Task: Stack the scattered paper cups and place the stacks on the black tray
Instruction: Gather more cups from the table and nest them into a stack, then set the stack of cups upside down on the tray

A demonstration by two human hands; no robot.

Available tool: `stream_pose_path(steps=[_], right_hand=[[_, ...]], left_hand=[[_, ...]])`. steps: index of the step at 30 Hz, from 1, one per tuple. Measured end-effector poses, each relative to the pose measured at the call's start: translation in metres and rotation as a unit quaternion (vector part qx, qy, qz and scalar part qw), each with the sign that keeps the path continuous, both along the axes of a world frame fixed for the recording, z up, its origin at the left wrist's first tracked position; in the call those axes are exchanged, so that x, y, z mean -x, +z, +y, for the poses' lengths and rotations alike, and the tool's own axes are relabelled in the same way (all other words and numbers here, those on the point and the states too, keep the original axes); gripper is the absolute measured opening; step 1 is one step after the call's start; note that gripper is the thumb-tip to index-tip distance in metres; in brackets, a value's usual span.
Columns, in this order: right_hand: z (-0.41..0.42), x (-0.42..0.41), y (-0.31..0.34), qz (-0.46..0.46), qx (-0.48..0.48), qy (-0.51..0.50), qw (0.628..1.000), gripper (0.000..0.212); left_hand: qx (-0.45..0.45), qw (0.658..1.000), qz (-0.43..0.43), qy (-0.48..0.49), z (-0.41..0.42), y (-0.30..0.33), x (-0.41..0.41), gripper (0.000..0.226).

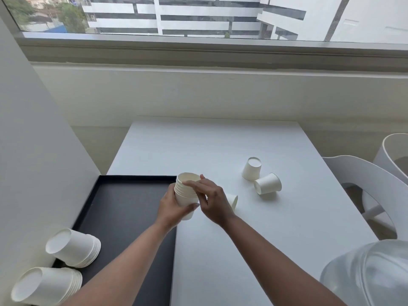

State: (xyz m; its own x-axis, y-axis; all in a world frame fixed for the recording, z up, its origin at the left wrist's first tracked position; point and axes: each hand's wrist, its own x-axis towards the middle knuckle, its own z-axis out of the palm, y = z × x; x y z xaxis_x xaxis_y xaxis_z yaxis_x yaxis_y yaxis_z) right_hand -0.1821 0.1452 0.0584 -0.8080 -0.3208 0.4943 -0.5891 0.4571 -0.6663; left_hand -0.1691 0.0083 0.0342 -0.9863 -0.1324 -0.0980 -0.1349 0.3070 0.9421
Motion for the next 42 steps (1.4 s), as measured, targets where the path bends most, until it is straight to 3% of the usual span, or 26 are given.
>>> stream_pose_path(steps=[3,6,8,10,12,14,18,20,24,26,29,32,36,39,42], right_hand=[[-0.002,-0.008,-0.003,-0.029,0.024,0.013,0.999,0.036],[-0.006,-0.016,-0.004,-0.090,0.118,-0.056,0.987,0.035],[-0.009,-0.020,-0.005,-0.183,0.230,-0.118,0.949,0.039],[-0.010,-0.021,-0.004,-0.323,0.329,-0.127,0.878,0.044],[-0.006,-0.022,-0.007,-0.422,0.347,-0.083,0.834,0.051],[-0.003,-0.023,-0.011,-0.471,0.320,-0.013,0.822,0.061],[-0.013,-0.029,-0.016,-0.505,0.285,0.080,0.811,0.075],[-0.024,-0.033,-0.018,-0.496,0.304,0.093,0.808,0.066],[-0.036,-0.036,-0.023,-0.481,0.345,0.097,0.800,0.049],[-0.040,-0.037,-0.024,-0.485,0.360,0.103,0.790,0.043],[-0.046,-0.035,-0.025,-0.492,0.382,0.101,0.776,0.037],[-0.059,-0.034,-0.029,-0.503,0.396,0.098,0.762,0.037],[-0.079,-0.037,-0.036,-0.516,0.389,0.092,0.758,0.041],[-0.093,-0.038,-0.040,-0.520,0.372,0.076,0.765,0.043],[-0.106,-0.034,-0.039,-0.519,0.348,0.059,0.778,0.043]], left_hand=[[-0.003,1.000,0.000,0.009,-0.001,-0.002,-0.006,0.063],[-0.030,0.999,0.002,0.036,-0.003,-0.004,-0.008,0.064],[-0.049,0.997,0.004,0.055,-0.004,-0.001,-0.009,0.064],[-0.085,0.994,0.002,0.071,-0.005,0.002,-0.010,0.063],[-0.136,0.987,0.002,0.080,-0.008,0.006,-0.013,0.064],[-0.175,0.981,0.002,0.077,-0.009,0.008,-0.016,0.064],[-0.222,0.973,-0.002,0.066,-0.013,0.012,-0.025,0.050],[-0.247,0.967,0.000,0.058,-0.017,0.012,-0.030,0.045],[-0.251,0.966,-0.022,0.053,-0.029,0.010,-0.039,0.056],[-0.222,0.973,-0.037,0.044,-0.040,0.007,-0.048,0.070],[-0.120,0.990,-0.075,0.013,-0.056,-0.001,-0.069,0.117],[0.069,0.990,-0.118,0.010,-0.078,-0.015,-0.093,0.108],[0.288,0.947,-0.139,-0.023,-0.104,-0.034,-0.116,0.100],[0.370,0.912,-0.171,-0.048,-0.115,-0.042,-0.125,0.105],[0.391,0.894,-0.209,-0.060,-0.122,-0.046,-0.129,0.106]])
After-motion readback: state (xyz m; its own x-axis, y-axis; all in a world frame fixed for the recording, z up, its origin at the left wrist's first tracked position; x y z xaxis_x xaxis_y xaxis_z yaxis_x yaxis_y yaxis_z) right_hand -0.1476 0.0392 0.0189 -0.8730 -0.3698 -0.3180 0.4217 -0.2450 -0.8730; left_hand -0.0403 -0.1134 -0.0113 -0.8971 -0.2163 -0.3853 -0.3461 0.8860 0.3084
